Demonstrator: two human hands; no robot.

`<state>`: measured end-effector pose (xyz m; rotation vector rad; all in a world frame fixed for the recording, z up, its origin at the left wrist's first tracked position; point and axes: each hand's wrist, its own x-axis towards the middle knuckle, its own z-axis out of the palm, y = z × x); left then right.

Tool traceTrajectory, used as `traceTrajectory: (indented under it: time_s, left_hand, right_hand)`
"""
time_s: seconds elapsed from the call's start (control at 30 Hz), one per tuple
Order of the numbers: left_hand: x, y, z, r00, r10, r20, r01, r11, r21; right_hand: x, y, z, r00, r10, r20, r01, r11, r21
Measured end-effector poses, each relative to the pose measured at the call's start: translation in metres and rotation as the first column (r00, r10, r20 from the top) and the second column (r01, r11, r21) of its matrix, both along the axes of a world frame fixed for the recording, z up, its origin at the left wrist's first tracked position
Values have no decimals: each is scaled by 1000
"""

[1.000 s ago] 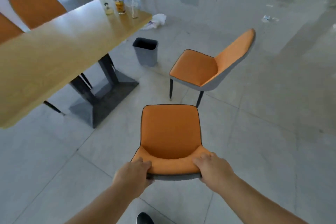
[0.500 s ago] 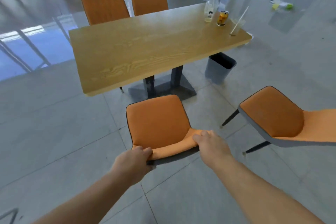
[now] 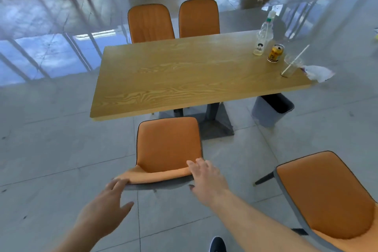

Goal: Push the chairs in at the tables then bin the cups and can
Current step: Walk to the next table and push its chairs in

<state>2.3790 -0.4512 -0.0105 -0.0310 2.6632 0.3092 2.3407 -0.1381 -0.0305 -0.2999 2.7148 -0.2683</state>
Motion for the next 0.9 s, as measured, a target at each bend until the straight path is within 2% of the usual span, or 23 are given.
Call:
traceTrajectory:
  time_s: [0.17,0.33,0.43,0.5,0.57,0.67,0.9]
  left_hand:
    - [39,36,46,993,98,-66,-99,995,-13]
    - [77,26,93,982,-76,-176,58,993,-103]
    - [84,3,106,948,-150,-282,135,988,-71]
    - [87,20,131,912,-170,-372,157,985,-64]
    - [101,70,165,889,-194,-414,179,981,-74]
    - [138,193,214,849,-259,-462,229,966,-120]
    - [208,467,211,925,-246,-289,279,957,79]
  right_hand:
    - [11,86,10,999,-38,25,38,999,-13]
    - [28,163,48,992,-112,-54,109,992,-62]
    - [62,214,83,976,-158,-150,149,987,-65]
    - [98,248,104,963,-203,-177,189,978,-89]
    - [138,281,122,955,-225,-191,208,972,-106]
    - [194,333,143,945,-209,-253,191,977,-93]
    - [269,479,167,924,-191,-330,179,982,-66]
